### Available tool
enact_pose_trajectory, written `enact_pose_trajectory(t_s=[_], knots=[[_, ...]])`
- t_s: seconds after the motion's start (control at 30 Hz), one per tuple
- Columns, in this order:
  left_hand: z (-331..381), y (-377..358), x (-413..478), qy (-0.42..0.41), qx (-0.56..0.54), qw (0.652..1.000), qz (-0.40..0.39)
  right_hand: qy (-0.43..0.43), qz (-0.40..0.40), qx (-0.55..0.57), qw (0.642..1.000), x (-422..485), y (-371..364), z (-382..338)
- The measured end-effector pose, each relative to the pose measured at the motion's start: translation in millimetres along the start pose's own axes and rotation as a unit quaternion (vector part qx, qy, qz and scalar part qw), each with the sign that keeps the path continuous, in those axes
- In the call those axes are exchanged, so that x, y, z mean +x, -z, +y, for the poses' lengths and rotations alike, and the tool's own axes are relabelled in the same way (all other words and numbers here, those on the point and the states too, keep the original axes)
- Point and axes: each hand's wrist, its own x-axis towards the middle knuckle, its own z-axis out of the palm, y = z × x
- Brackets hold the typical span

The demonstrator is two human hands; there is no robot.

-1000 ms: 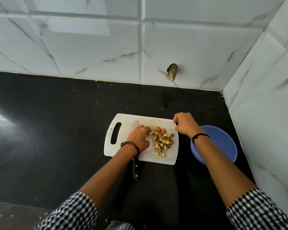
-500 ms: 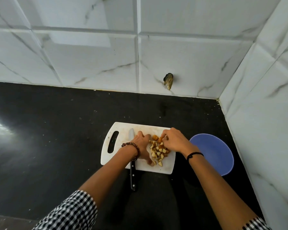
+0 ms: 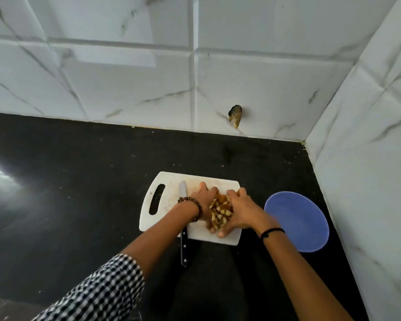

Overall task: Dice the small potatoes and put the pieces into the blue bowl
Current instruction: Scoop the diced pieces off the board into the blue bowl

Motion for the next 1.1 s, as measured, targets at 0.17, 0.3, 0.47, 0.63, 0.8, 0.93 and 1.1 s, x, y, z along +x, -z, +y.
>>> enact_pose_trajectory(t_s=[0.17, 0.3, 0.47, 0.63, 0.8, 0.93, 1.1], knots=[[0, -7, -2, -0.016, -0.035, 0.998, 0.044, 0.012, -0.002, 0.045, 0.999, -2, -7, 1], [-1, -7, -6, -0.034, -0.083, 0.992, 0.087, 0.024, 0.028, 0.073, 0.997, -4, -7, 1], [3, -7, -11, -0.035, -0.133, 0.983, 0.123, 0.008, 0.062, 0.145, 0.988, -6, -3, -4], [6, 2, -13, -0.011, -0.167, 0.977, 0.135, -0.009, 0.055, 0.184, 0.981, -8, 4, -6], [13, 13, -13, -0.005, -0.178, 0.976, 0.127, -0.013, 0.052, 0.206, 0.977, -15, 13, -7], [28, 31, -14, -0.023, -0.161, 0.98, 0.118, -0.015, 0.076, 0.222, 0.972, -27, 26, -2], [69, 55, -12, -0.072, -0.139, 0.982, 0.106, -0.018, 0.113, 0.282, 0.953, -53, 50, 26]])
